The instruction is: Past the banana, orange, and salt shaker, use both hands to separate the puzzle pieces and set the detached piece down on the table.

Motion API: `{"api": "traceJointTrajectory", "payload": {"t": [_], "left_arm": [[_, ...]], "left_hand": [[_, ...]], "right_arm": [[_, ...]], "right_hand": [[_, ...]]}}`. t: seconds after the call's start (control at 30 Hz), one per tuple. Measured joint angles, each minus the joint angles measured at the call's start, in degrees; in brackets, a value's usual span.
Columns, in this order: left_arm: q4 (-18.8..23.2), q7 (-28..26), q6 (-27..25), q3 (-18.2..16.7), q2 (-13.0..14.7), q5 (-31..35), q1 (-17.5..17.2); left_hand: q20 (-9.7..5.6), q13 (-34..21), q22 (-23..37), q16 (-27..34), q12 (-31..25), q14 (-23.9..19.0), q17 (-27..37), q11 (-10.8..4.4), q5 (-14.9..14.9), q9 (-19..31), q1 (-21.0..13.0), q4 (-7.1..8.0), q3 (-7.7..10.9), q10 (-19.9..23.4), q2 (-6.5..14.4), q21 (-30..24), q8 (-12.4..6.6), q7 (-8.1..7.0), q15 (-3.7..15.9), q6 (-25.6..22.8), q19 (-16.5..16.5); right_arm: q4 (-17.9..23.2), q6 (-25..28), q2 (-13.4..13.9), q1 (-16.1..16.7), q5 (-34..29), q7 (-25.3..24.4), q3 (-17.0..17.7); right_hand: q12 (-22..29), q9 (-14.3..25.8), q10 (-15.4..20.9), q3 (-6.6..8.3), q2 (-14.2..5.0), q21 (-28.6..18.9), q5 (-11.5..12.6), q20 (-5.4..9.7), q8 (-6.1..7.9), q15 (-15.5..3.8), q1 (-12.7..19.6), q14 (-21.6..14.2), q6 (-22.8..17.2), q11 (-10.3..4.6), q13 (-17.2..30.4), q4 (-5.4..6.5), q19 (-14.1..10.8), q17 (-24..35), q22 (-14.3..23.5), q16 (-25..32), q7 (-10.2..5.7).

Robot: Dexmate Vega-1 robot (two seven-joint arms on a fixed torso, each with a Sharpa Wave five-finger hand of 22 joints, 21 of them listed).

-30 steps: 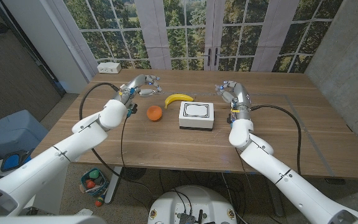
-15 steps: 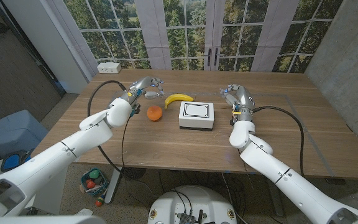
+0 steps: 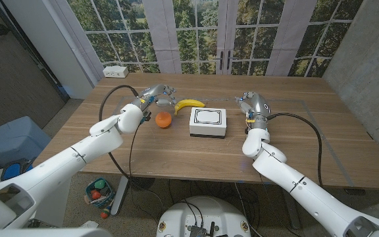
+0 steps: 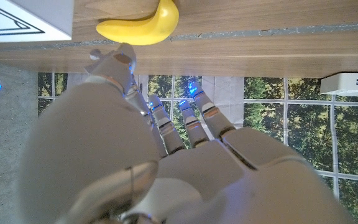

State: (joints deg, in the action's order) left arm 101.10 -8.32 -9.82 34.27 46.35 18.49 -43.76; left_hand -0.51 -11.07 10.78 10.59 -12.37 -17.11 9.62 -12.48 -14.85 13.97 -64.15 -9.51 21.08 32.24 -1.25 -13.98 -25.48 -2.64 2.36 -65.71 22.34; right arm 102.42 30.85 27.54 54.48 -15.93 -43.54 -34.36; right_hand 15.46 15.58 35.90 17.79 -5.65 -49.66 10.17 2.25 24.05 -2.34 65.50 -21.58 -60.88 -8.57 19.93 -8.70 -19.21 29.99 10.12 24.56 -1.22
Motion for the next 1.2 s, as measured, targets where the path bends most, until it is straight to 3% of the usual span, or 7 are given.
{"api": "traceJointTrajectory", "payload": {"t": [0.27, 0.3, 0.47, 0.6, 0.73, 0.97, 1.2], "left_arm": [[-2.7, 0.4, 2.1, 1.1, -1.0, 0.0, 1.1], [-2.8, 0.5, 2.4, 1.1, -1.0, 0.0, 1.1], [-3.6, 1.4, 2.6, 1.8, -1.3, 0.2, 1.7], [-3.7, 2.3, 2.5, 2.2, -1.4, 0.5, 2.1], [-3.7, 2.6, 2.0, 2.4, -1.5, 0.7, 2.2], [-2.8, 2.8, 0.8, 2.5, -1.4, 1.2, 2.1], [-2.3, 2.4, 1.3, 1.5, -1.2, -0.1, 1.2]], "left_hand": [[0.00, 0.0, 0.0, 0.1, 0.0, -0.6, 0.0, -0.11, 0.5, -0.2, 0.0, 0.18, -0.32, 0.7, 0.0, 0.0, 0.42, -0.52, 0.00, 0.6, 0.0], [0.12, 0.0, 0.0, 0.1, 0.0, -0.6, 0.0, -0.11, 0.5, -0.2, 0.2, 0.28, -0.42, 0.7, 0.2, 0.0, 0.71, -0.43, 0.00, 1.3, 0.1], [1.14, 0.0, 0.0, 0.1, 1.1, -0.2, 0.1, 0.36, 1.4, -0.5, 1.5, 0.82, -1.27, -1.0, 1.5, 0.4, 3.14, -0.76, -0.07, 5.7, -0.3], [1.75, 0.0, 0.0, -0.2, 1.4, 0.4, 0.1, 1.05, 2.0, -0.9, 2.7, 0.88, -2.17, -3.3, 2.1, 0.7, 5.74, -1.27, 0.00, 10.1, -0.9], [2.37, 0.0, 0.0, -0.2, 1.4, 1.4, 0.1, 1.71, 2.7, -1.5, 3.0, 0.77, -2.98, -5.9, 1.8, 1.1, 9.10, -2.38, -0.13, 15.5, -1.6], [3.07, 0.2, 0.0, -0.2, 1.6, 2.6, 0.1, 2.36, 3.4, -2.7, 5.4, 1.04, -4.49, -10.0, 1.5, 1.1, 15.09, -4.68, -0.11, 27.6, -2.3], [3.25, 0.1, 0.0, -0.2, 1.8, 4.4, 0.1, 4.41, 3.8, -3.3, 9.3, 2.07, -5.99, -14.5, 2.3, 1.7, 15.96, -4.64, -0.08, 40.0, -3.5]], "right_arm": [[-0.2, 2.7, 0.3, -0.6, -0.7, 0.1, -0.8], [-0.2, 2.9, 0.4, -0.7, -0.7, 0.2, -1.1], [-0.3, 4.3, 0.7, -1.0, -0.8, 0.8, -1.4], [-0.3, 5.0, 1.0, -1.2, -0.8, 1.2, -1.6], [-0.2, 5.5, 1.2, -1.2, -0.5, 1.5, -1.7], [0.1, 5.8, 1.7, -1.3, 0.2, 1.8, -1.7], [0.3, 5.0, 2.1, -1.2, 0.9, 2.0, -1.5]], "right_hand": [[-0.4, 0.3, -0.7, 0.00, 0.62, 0.0, 0.2, 0.11, 0.00, -0.01, -0.6, 0.0, 0.0, 0.70, 0.1, 0.00, 0.5, -0.3, 0.0, -0.2, 0.00], [-0.4, 0.5, -0.7, 0.00, 1.20, 0.0, 0.2, 0.11, 0.00, -0.01, -1.2, 0.0, 0.0, 0.72, 0.1, 0.00, 0.5, -0.3, 0.0, -0.2, -0.01], [-0.9, 0.9, -1.8, -0.19, -0.07, 0.0, 0.7, 0.10, 0.01, -0.22, -2.5, 0.2, 0.7, 1.69, 0.2, 0.46, 0.5, -0.1, 0.0, -0.4, 0.29], [-0.9, 0.4, -2.4, -0.22, -0.39, 0.0, 1.1, 0.11, -1.35, -0.21, -3.7, 0.2, 3.1, 2.00, 0.4, 0.90, 0.5, 0.1, 0.0, -0.6, 0.28], [-1.3, -0.1, -3.3, -0.22, -0.24, 0.0, 1.6, 0.11, -3.71, -0.11, -4.4, 0.7, 7.7, 2.79, 0.6, 0.90, 0.5, 0.4, 0.0, -0.7, -0.26], [-1.3, -0.9, -4.7, -0.22, 0.03, 0.0, 2.1, 0.10, -7.50, 0.09, -5.7, 0.9, 14.9, 2.84, 1.0, 0.89, 1.1, 1.0, 0.0, -0.7, -1.75], [-2.1, -1.7, -6.1, -0.22, -0.17, 0.0, 2.2, 0.10, -9.92, -0.02, -7.1, 1.4, 19.3, 3.38, 1.0, 0.89, 1.1, 1.0, 0.0, -0.6, -2.46]]}}
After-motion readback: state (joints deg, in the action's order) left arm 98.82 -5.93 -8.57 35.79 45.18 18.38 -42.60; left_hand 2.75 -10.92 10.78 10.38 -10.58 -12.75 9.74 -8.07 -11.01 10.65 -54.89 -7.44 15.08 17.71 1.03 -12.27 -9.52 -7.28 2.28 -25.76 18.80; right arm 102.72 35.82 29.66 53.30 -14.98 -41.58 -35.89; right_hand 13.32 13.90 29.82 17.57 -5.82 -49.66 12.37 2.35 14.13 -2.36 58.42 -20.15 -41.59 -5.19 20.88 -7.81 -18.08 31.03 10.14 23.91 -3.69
